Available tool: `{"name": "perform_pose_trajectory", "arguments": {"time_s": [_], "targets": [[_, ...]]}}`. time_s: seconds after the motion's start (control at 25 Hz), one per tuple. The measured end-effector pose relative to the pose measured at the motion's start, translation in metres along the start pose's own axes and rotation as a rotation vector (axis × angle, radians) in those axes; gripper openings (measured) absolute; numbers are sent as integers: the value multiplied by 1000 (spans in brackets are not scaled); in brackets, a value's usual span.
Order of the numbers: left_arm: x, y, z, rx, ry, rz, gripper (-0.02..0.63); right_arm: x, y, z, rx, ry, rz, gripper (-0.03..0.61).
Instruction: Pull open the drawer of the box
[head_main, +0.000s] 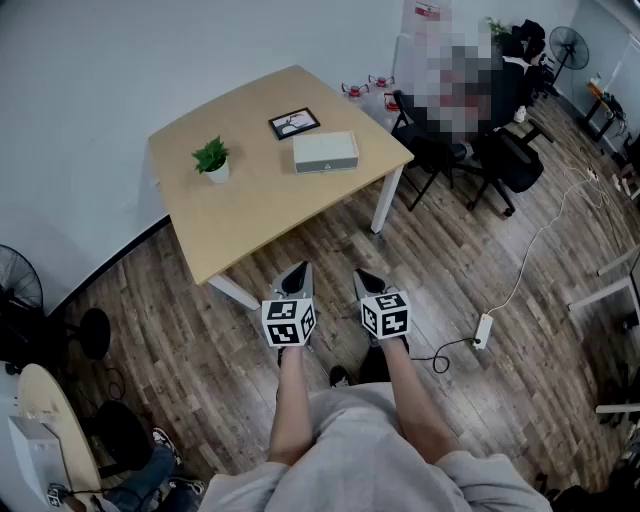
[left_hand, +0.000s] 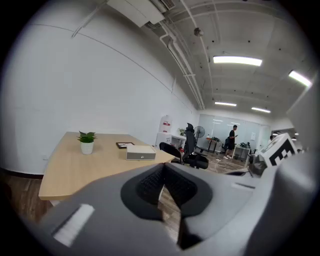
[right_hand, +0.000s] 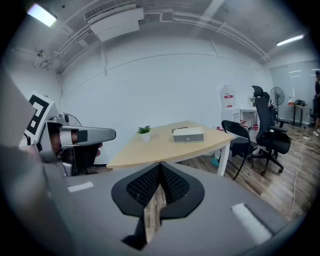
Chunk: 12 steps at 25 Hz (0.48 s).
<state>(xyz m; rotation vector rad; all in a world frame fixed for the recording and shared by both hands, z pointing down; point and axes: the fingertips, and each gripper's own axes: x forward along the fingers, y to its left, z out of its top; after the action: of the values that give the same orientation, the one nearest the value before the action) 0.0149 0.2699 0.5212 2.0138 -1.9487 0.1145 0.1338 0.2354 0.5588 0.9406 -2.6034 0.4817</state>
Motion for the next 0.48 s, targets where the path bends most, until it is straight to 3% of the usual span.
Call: {"name": "perform_pose_trajectory", "arguments": {"time_s": [0.28,0.48], "targets": [[2,0,1,8,2,-5,54,1,-6,7,-18,-9,-22,-12],[9,11,0,-2,7,7,54,9,-13,20,30,-86,-13,-11]]}}
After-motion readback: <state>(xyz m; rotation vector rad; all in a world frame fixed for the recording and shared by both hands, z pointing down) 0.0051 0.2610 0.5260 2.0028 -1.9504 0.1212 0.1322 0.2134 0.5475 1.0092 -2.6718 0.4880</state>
